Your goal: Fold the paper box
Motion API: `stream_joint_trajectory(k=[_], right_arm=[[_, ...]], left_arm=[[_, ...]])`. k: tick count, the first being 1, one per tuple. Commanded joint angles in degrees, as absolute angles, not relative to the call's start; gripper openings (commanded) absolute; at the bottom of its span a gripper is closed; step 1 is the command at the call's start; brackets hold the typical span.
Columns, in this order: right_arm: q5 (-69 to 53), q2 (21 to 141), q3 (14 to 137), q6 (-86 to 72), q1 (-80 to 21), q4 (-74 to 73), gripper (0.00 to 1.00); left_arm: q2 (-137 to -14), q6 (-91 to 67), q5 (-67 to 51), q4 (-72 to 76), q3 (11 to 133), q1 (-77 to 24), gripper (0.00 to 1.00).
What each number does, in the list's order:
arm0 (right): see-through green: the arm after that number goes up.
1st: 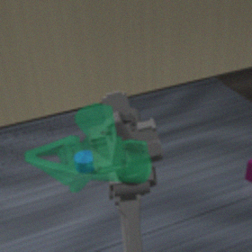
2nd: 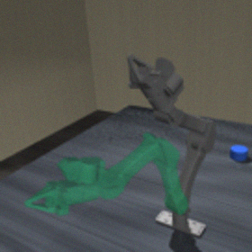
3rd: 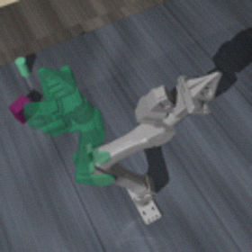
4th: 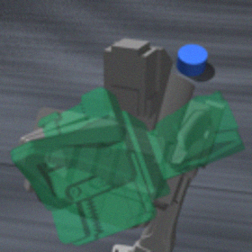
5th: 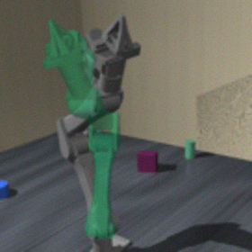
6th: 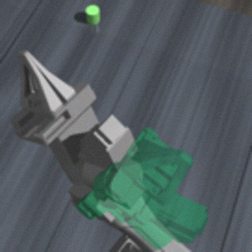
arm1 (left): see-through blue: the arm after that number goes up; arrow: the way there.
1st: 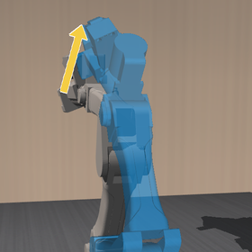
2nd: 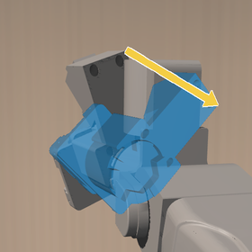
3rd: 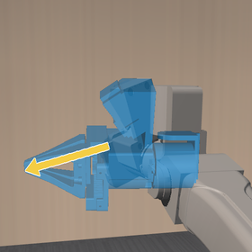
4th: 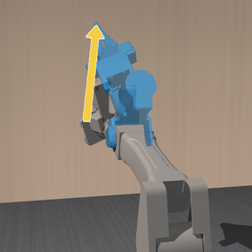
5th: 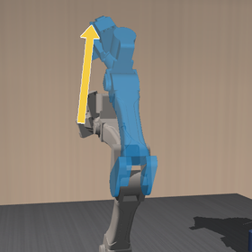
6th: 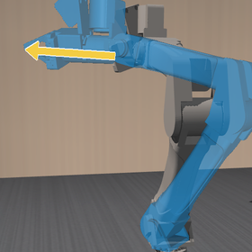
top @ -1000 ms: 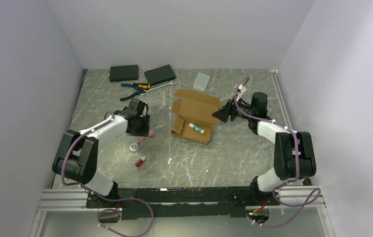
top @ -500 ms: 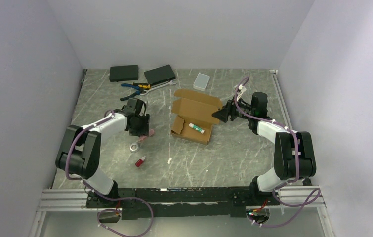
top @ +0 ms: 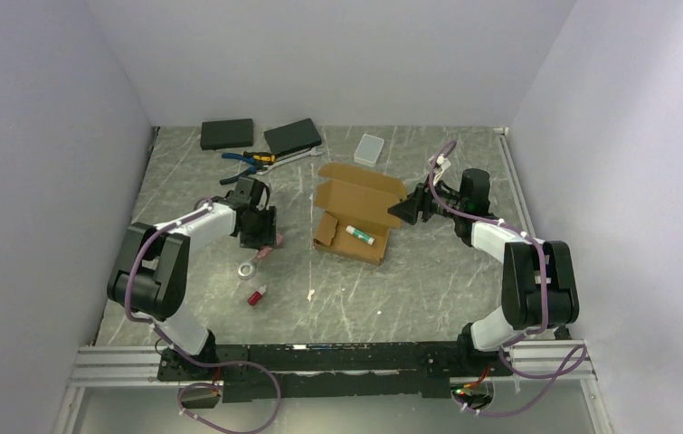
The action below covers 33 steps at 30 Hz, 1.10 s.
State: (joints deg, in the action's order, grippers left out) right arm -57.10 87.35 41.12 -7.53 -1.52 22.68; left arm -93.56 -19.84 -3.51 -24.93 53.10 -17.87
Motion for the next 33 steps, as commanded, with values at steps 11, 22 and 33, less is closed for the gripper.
stream_joint_trajectory(k=[11,22,33], right_arm=[[-58.4,87.8,43.0,-7.1,-1.2,24.8,0.62],[-58.5,87.6,43.0,-7.2,-1.2,24.8,0.62],[-58.6,87.6,43.0,-7.3,-1.2,24.8,0.62]], left_arm=[[-96.9,-23.1,2.0,-25.8,53.8,-21.6,0.55],[-92.1,-20.8,0.9,-21.7,50.9,-22.1,0.62],[-96.7,-22.3,3.2,-21.5,51.5,-22.1,0.41]])
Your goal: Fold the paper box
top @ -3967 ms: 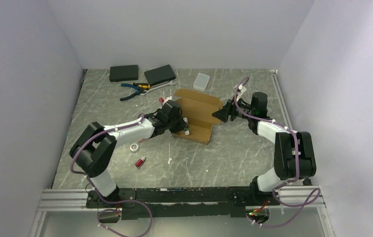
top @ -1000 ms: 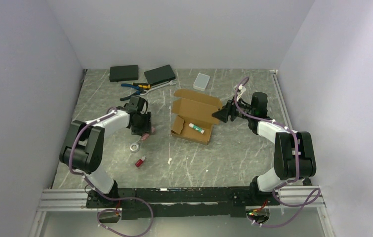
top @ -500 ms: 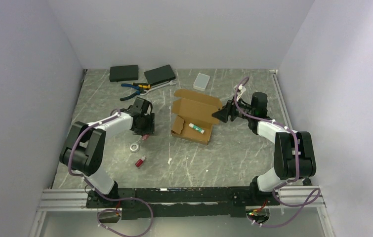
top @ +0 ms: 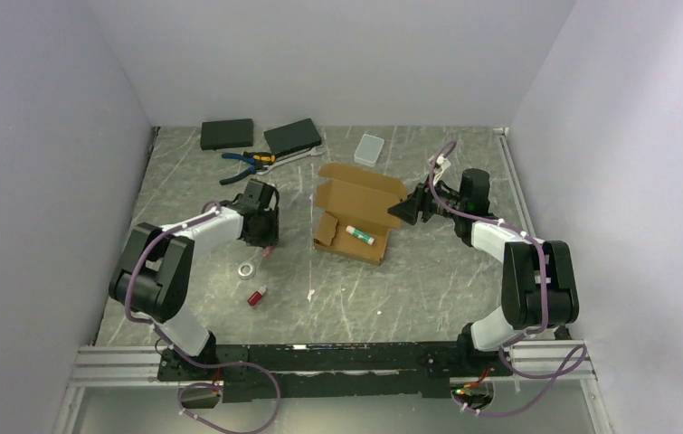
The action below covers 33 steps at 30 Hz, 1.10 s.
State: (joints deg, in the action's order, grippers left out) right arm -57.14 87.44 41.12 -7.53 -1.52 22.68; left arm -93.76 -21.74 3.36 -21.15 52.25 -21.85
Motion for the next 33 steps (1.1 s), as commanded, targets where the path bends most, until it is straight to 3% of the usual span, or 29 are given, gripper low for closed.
stream_joint_trajectory(k=[1,6,11,15,19,22,24,33], right_arm=[[-58.6,87.5,43.0,-7.3,-1.2,24.9,0.62],[-58.6,87.8,43.0,-7.2,-1.2,24.8,0.62],[-58.6,87.8,43.0,-7.3,-1.2,24.9,0.62],[-58.6,87.9,43.0,-7.3,-1.2,24.9,0.62],[-58.7,87.8,43.0,-7.2,-1.2,24.9,0.62],[-58.7,87.9,43.0,-7.2,-1.2,24.9,0.62],[-58.8,87.9,43.0,-7.3,-1.1,24.9,0.62],[-58.9,87.7,43.1,-7.4,-1.1,25.0,0.62]], left_arm=[[-96.7,-22.4,3.3,-21.4,51.3,-22.2,0.4],[-95.7,-22.8,3.2,-20.5,49.8,-22.5,0.33],[-95.3,-22.9,2.0,-19.7,48.7,-23.4,0.43],[-96.3,-23.4,3.1,-19.8,48.8,-24.0,0.43],[-97.0,-24.0,4.7,-20.0,48.8,-24.7,0.32],[-96.7,-24.2,5.6,-19.8,48.6,-25.3,0.13],[-95.7,-24.3,5.7,-19.3,48.1,-26.0,0.05],[-80.6,-24.2,0.6,-12.1,40.6,-29.0,0.0]])
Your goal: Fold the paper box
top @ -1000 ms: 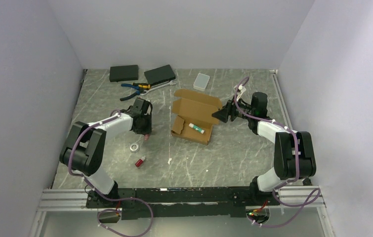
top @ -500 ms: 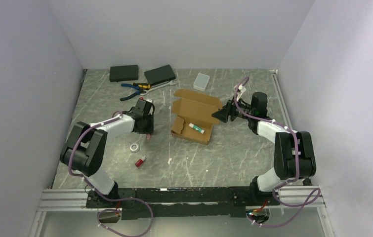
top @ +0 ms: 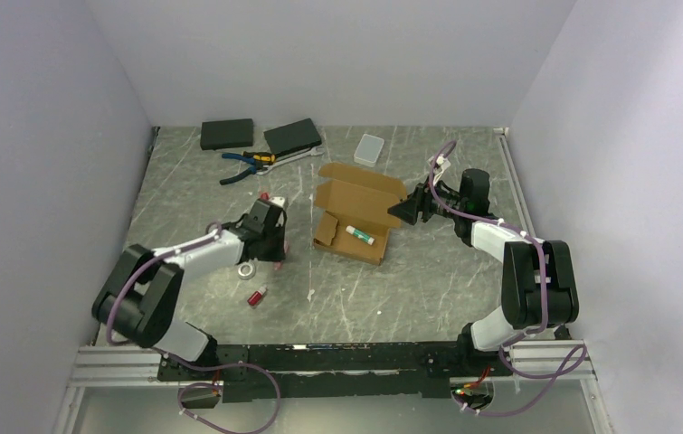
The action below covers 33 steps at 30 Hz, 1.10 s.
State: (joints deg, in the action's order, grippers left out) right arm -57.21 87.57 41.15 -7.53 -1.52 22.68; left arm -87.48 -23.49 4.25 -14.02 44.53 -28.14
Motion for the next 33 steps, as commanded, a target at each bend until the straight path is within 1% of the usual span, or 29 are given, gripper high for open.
stream_joint_trajectory(k=[1,7,12,16,26,30,33], right_arm=[[-58.9,87.7,43.0,-7.3,-1.1,25.0,0.62],[-58.9,87.5,43.0,-7.5,-1.1,25.0,0.62],[-59.0,87.5,43.0,-7.6,-1.0,25.0,0.62],[-59.1,87.5,43.0,-7.5,-1.1,25.0,0.62],[-59.4,87.7,43.0,-7.7,-0.8,25.2,0.62],[-59.5,87.6,43.0,-7.8,-0.7,25.3,0.62],[-59.6,87.6,43.0,-7.8,-0.6,25.3,0.62]], left_arm=[[-78.9,-24.3,-0.7,-11.0,39.6,-29.1,0.0],[-71.7,-24.6,-6.6,-3.0,34.4,-29.1,0.0],[-71.4,-21.3,-13.7,3.9,34.0,-29.8,0.0],[-75.2,-15.6,-16.8,5.2,38.4,-32.9,0.0],[-89.9,-0.9,-13.1,0.2,54.8,-41.3,0.0],[-96.2,6.3,-9.7,-4.9,61.5,-43.1,0.02],[-100.2,8.7,-7.7,-7.1,65.3,-43.9,0.08]])
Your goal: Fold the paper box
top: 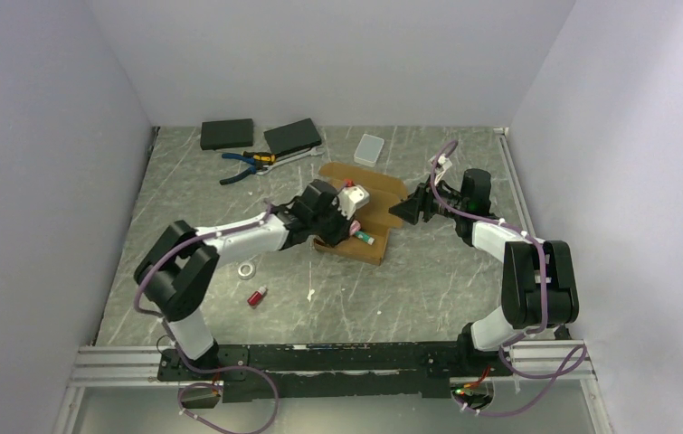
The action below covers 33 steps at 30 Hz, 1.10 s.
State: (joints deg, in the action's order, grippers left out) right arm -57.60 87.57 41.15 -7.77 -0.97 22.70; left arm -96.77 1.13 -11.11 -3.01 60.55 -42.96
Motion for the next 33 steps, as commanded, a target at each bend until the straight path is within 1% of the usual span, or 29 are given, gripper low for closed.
stream_joint_trajectory(k=[1,3,6,8,9,10,16,21,23,24,26,28,30,33], right_arm=[[-59.7,87.6,43.1,-7.8,-0.6,25.3,0.62],[-59.7,87.5,43.0,-7.9,-0.5,25.4,0.62],[-59.8,87.6,43.0,-7.9,-0.4,25.4,0.62],[-59.8,87.8,43.0,-7.9,-0.4,25.5,0.62],[-59.9,87.8,43.0,-7.9,-0.4,25.6,0.62],[-59.9,87.9,43.0,-8.0,-0.4,25.6,0.62],[-59.9,87.9,43.0,-8.0,-0.4,25.5,0.62],[-59.9,87.9,43.0,-8.1,-0.4,25.6,0.62],[-59.9,88.0,43.0,-8.1,-0.4,25.7,0.62],[-59.9,87.9,43.0,-8.2,-0.4,25.7,0.62],[-59.9,88.0,43.0,-8.3,-0.4,25.8,0.62],[-59.9,87.9,42.9,-8.2,-0.4,25.8,0.62],[-59.9,87.7,43.0,-8.3,-0.4,25.7,0.62],[-59.9,87.6,43.0,-8.3,-0.4,25.6,0.62]], left_arm=[[-101.4,9.0,-7.0,-7.7,66.3,-44.2,0.11],[-103.0,8.8,-5.3,-8.3,67.7,-44.7,0.18],[-102.6,7.4,-3.6,-7.2,67.3,-45.3,0.39],[-101.1,6.5,-3.1,-5.8,66.3,-45.5,0.61],[-100.2,6.2,-3.2,-5.5,65.9,-45.5,0.91],[-99.1,5.9,-3.1,-5.2,65.5,-45.5,0.99],[-89.1,2.6,-0.2,-1.0,58.8,-45.5,1.0],[-78.3,-3.8,8.1,8.9,46.0,-45.0,1.0],[-75.4,-4.9,3.5,10.2,43.2,-42.4,1.0],[-75.3,-6.1,-0.3,9.0,43.0,-40.1,0.99],[-77.2,-9.6,-9.6,6.7,43.8,-34.9,0.9],[-80.5,-11.5,-13.9,5.3,45.1,-31.9,0.83],[-83.9,-12.3,-15.1,5.9,46.3,-31.2,0.81],[-88.5,-13.3,-15.1,7.6,48.1,-31.1,0.81]])
